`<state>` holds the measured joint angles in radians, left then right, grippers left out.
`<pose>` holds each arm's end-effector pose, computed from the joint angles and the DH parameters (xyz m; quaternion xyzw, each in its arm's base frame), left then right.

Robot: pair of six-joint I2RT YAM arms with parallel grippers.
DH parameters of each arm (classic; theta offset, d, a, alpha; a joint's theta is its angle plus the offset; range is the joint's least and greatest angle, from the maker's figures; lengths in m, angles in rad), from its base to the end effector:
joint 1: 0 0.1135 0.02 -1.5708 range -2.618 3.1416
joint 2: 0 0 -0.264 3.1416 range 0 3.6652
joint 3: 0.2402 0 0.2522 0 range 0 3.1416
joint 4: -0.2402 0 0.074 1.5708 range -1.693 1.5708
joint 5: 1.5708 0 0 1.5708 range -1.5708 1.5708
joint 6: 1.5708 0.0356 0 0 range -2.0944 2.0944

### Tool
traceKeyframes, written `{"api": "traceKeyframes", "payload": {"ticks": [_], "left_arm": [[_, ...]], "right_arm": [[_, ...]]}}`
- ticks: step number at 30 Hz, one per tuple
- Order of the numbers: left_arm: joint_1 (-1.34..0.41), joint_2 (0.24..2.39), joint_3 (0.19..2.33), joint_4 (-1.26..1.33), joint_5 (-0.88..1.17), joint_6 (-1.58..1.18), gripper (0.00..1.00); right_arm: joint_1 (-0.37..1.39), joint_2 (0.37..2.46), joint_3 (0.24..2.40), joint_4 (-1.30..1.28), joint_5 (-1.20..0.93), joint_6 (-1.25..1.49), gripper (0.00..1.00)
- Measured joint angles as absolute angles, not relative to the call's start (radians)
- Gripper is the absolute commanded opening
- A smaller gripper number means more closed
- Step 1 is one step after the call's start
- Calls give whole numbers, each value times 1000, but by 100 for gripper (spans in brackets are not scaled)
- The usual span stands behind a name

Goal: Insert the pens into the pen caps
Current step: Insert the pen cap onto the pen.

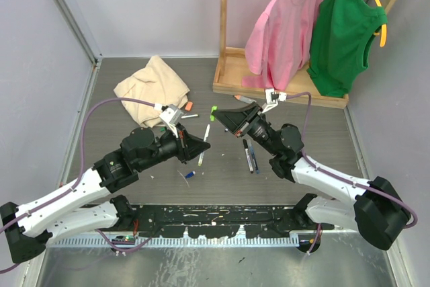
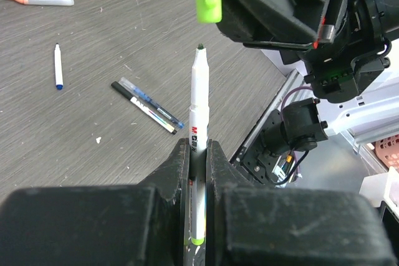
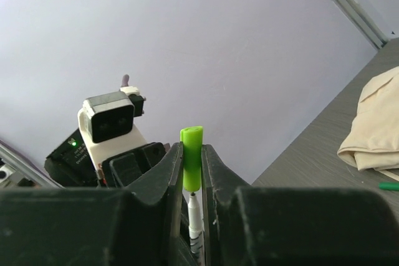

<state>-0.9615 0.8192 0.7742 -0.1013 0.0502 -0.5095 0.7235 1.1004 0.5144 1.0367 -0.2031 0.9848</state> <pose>0.1104 -0.1614 0.3393 0.1855 0.7337 -0.4524 0.4717 0.1718 0.1614 0.3108 -0.0163 0.5352 0.6709 0.5130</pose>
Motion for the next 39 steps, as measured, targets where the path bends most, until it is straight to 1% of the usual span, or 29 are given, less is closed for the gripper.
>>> {"api": "traceKeyframes", "payload": {"ticks": [23, 39], "left_arm": [[-962, 818, 772, -101, 57, -511, 0], [-962, 793, 760, -100, 56, -512, 0]], "right_arm": [[723, 1133, 533, 1069, -282, 1009, 0], [728, 1133, 533, 1065, -287, 1008, 0]]}}
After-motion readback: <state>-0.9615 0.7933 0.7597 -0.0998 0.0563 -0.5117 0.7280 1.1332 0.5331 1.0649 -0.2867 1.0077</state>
